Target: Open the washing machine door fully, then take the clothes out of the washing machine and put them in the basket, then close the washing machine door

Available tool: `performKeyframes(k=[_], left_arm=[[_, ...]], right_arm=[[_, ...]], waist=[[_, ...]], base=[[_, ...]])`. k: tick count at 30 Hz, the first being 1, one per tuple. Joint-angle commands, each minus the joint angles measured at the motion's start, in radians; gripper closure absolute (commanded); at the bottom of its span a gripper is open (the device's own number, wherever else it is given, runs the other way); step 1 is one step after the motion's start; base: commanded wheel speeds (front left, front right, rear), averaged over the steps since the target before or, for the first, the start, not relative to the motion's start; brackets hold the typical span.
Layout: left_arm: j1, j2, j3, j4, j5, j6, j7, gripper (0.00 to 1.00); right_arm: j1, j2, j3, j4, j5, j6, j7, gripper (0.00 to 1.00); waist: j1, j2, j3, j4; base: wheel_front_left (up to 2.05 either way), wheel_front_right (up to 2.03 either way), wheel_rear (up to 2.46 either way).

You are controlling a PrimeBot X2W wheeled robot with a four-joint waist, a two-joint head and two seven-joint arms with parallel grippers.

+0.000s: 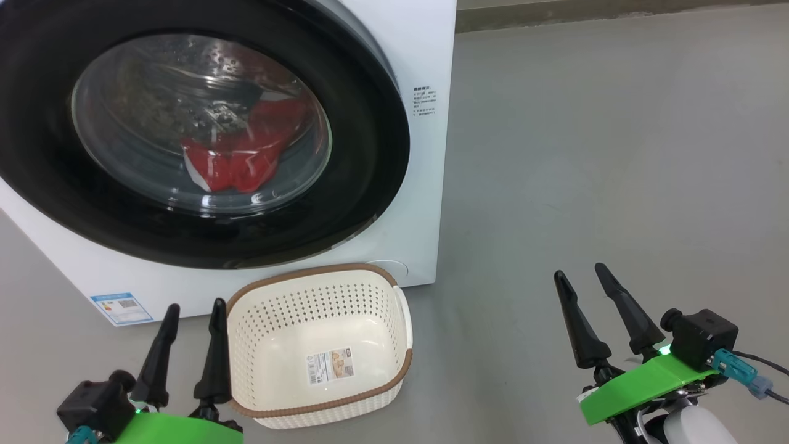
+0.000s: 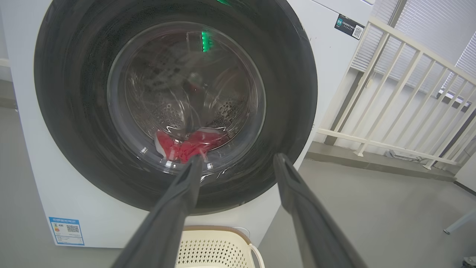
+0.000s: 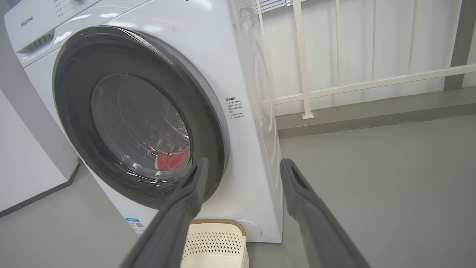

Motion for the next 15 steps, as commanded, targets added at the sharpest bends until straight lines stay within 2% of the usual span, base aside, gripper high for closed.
performKeyframes(k=[1,12,15], left_arm=[[-0.038,0.022,0.033,-0.03,0.027,-0.006,-0.014,0.0],[-0.042,0.025,0.037,-0.046,0.148,-0.007,-0.046,0.0],[-0.043,0.025,0.035,-0.044,0.15,-0.007,-0.047,0.0]], right_arm=[[-0.049,-0.013,0.019,-0.03,-0.025,-0.001,-0.016,0.0],[-0.056,-0.016,0.027,-0.035,-0.138,-0.001,-0.048,0.0],[-0.057,-0.015,0.025,-0.035,-0.141,-0.001,-0.049,0.0]], waist=[[0.0,0.0,-0.001,0.0],[0.0,0.0,-0.001,-0.005],[0.0,0.0,0.001,-0.005]], base=[[0.0,0.0,0.0],[0.0,0.0,0.0],[0.0,0.0,0.0]])
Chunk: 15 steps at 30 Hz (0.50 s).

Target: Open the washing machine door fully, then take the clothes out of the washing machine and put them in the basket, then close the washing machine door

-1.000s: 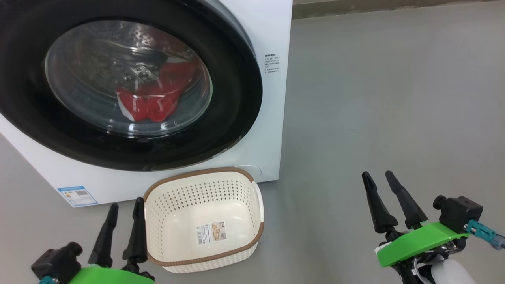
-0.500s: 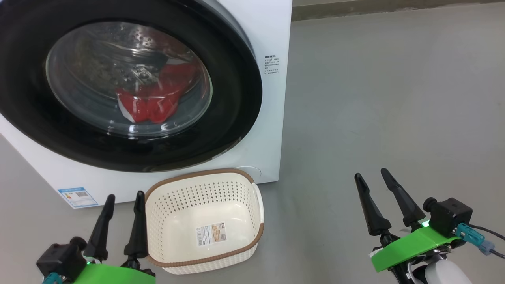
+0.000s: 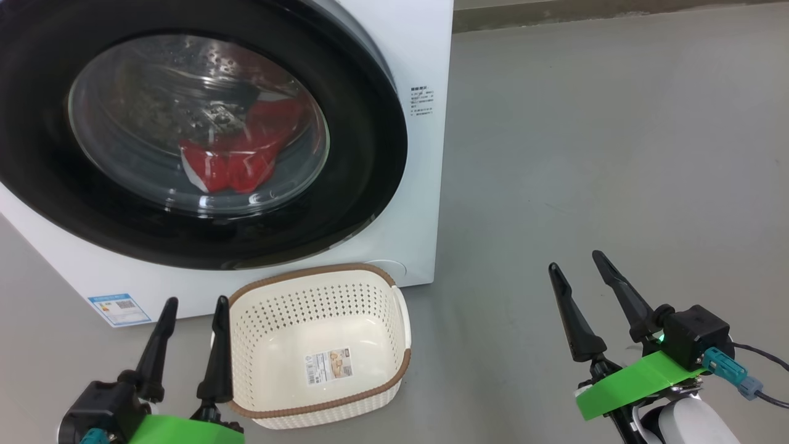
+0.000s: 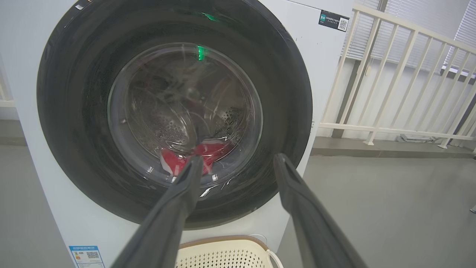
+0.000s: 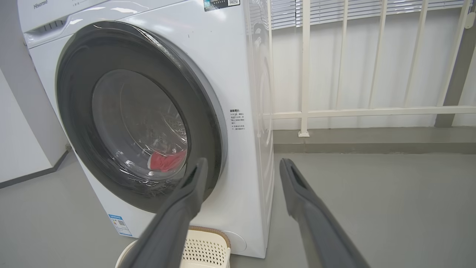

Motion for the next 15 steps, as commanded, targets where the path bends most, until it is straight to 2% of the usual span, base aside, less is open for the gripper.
performKeyframes(k=[1,15], left_arm=[[-0.044,0.021,0.032,-0.03,0.006,-0.006,-0.009,0.0],[-0.044,0.021,0.034,-0.023,0.009,-0.006,-0.009,0.0]], right_arm=[[-0.036,-0.012,0.02,-0.028,-0.012,-0.001,-0.009,0.0],[-0.036,-0.009,0.017,-0.022,-0.016,-0.001,-0.009,0.0]], waist=[[-0.0001,-0.0001,0.001,0.0],[-0.0001,-0.0001,-0.002,-0.002]], base=[[0.0,0.0,0.0],[0.0,0.0,0.0]])
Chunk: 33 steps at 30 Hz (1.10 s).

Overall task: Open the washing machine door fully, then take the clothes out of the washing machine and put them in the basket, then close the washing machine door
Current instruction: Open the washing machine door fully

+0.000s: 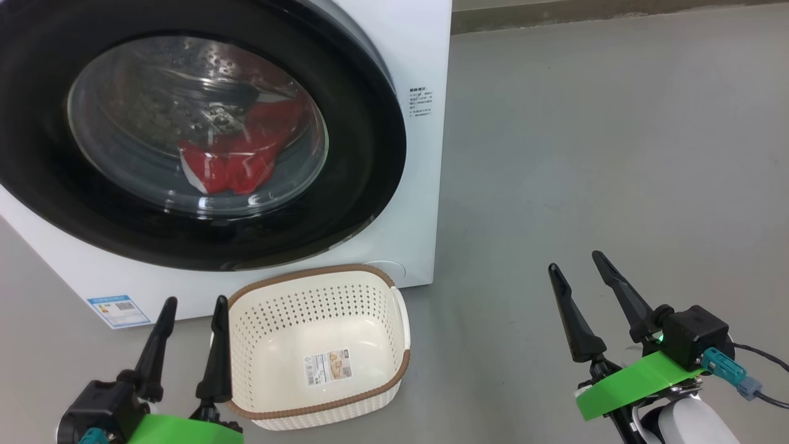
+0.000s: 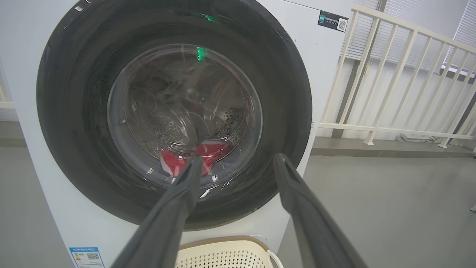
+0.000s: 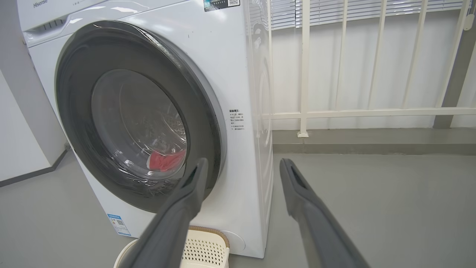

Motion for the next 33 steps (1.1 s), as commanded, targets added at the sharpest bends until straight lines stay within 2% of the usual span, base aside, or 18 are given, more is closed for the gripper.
performKeyframes(k=[1,4,5,6,7,8,9,20,33], left_arm=[[-0.042,0.018,0.034,-0.025,0.01,-0.006,-0.009,0.0],[-0.04,0.018,0.034,-0.026,0.012,-0.006,-0.009,0.0],[-0.04,0.018,0.033,-0.026,0.012,-0.005,-0.009,0.0],[-0.04,0.018,0.033,-0.027,0.012,-0.005,-0.009,0.0],[-0.041,0.018,0.032,-0.028,0.013,-0.004,-0.009,0.0],[-0.041,0.018,0.03,-0.029,0.013,-0.003,-0.009,0.0],[-0.043,0.018,0.029,-0.031,0.014,-0.002,-0.009,0.0],[-0.065,0.018,0.024,-0.057,0.024,0.0,-0.009,0.0],[-0.107,0.018,0.019,-0.103,0.027,-0.002,-0.009,0.0]], right_arm=[[-0.035,-0.01,0.019,-0.022,-0.012,-0.001,-0.009,0.0],[-0.035,-0.012,0.023,-0.02,-0.01,-0.001,-0.009,0.0],[-0.035,-0.013,0.027,-0.017,-0.007,-0.001,-0.009,0.16],[-0.036,-0.016,0.031,-0.016,-0.003,-0.001,-0.009,0.5],[-0.038,-0.019,0.038,-0.015,0.003,-0.001,-0.009,0.58],[-0.04,-0.024,0.044,-0.013,0.009,-0.001,-0.009,0.75],[-0.044,-0.028,0.049,-0.011,0.014,-0.001,-0.009,0.99],[-0.116,-0.061,0.092,0.048,0.156,-0.001,-0.009,1.0],[-0.366,-0.111,0.189,0.159,0.516,-0.001,-0.009,1.0]], waist=[[-0.0001,0.0,0.001,0.0],[-0.0001,0.0,0.002,0.0],[-0.0001,0.0,0.003,0.0],[-0.0001,0.0,0.005,0.001],[-0.0001,0.0,0.007,0.001],[-0.0001,0.0,0.013,0.002],[-0.0001,0.0,0.019,0.002],[-0.0001,0.0,0.076,0.015],[-0.0001,0.0,0.202,0.042]], base=[[0.0,0.0,0.0],[0.0,0.0,0.0],[0.0,0.0,0.0],[0.0,0.0,0.0],[0.0,0.0,0.0],[0.0,0.0,0.0],[0.0,0.0,0.0],[0.0,0.0,0.0],[0.0,0.0,0.0]])
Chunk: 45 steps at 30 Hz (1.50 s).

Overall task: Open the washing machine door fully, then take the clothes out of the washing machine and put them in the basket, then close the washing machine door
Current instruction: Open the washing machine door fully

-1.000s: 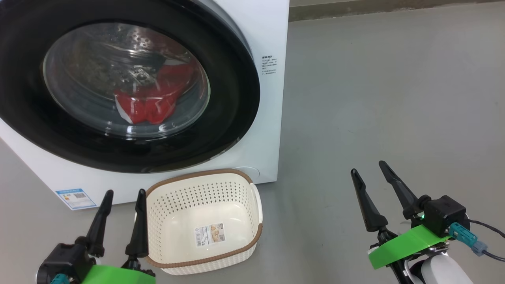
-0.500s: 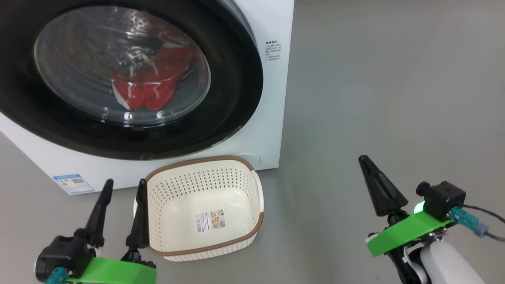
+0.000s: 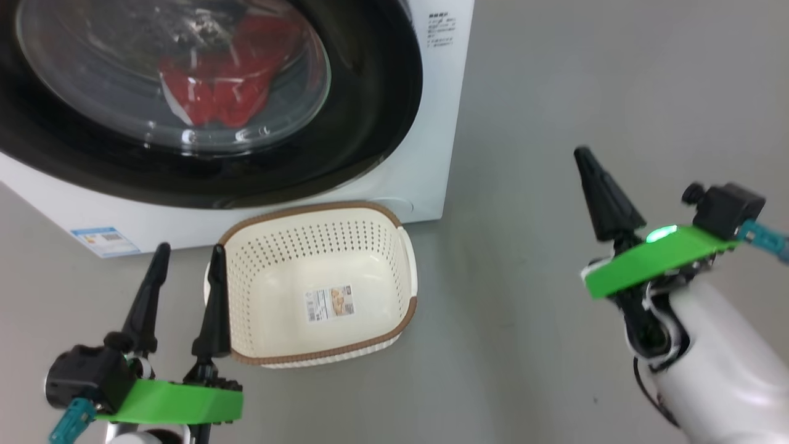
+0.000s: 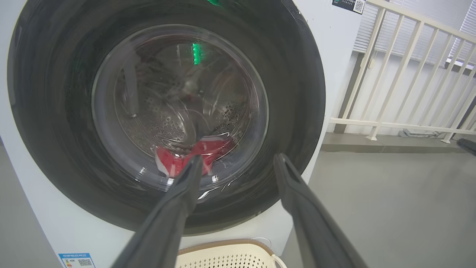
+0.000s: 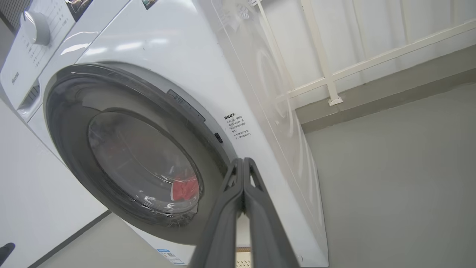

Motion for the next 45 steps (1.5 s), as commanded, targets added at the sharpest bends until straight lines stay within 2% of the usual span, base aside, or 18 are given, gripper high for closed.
performKeyframes(k=[1,7,14,17,21,33,38,45], left_arm=[[-0.029,0.016,0.028,-0.032,0.016,-0.003,-0.009,0.0],[-0.076,0.016,0.022,-0.065,0.015,-0.005,-0.009,0.0],[-0.115,0.016,0.005,-0.07,0.015,-0.006,-0.009,0.0],[-0.13,0.016,-0.002,-0.069,0.014,-0.006,-0.009,0.0],[-0.152,0.016,-0.015,-0.07,0.018,-0.006,-0.009,0.0],[-0.188,0.016,-0.045,-0.067,0.019,-0.007,-0.009,0.0],[-0.19,0.016,-0.038,-0.053,0.014,-0.007,-0.009,0.0],[-0.199,0.016,-0.051,-0.048,0.009,-0.007,-0.009,0.0]], right_arm=[[-0.031,-0.008,0.021,-0.021,0.013,-0.001,-0.006,1.0],[-0.197,-0.051,0.096,0.018,0.225,-0.001,0.007,1.0],[-0.322,-0.094,0.141,-0.013,0.462,-0.001,0.081,1.0],[-0.366,-0.104,0.139,-0.029,0.558,-0.001,0.133,1.0],[-0.413,-0.107,0.098,-0.054,0.718,-0.001,0.261,1.0],[-0.545,-0.12,-0.01,-0.024,0.846,-0.001,0.514,1.0],[-0.598,-0.119,-0.025,-0.003,0.836,-0.001,0.597,1.0],[-0.661,-0.112,-0.054,0.025,0.805,-0.001,0.646,1.0]], waist=[[0.0,0.0,0.038,0.018],[0.0,0.0,0.125,0.052],[0.0,0.0,0.201,0.088],[0.0,0.0,0.231,0.105],[0.0,0.0,0.273,0.129],[-0.0001,0.0,0.351,0.188],[-0.0001,0.0,0.376,0.207],[-0.0001,0.0,0.406,0.233]], base=[[0.0,0.0,0.0],[0.0,0.0,0.0],[0.0,0.0,0.0],[0.0,0.0,0.0],[0.0,0.0,0.0],[0.0,0.0,0.0],[0.0,0.0,0.0],[0.0,0.0,0.0]])
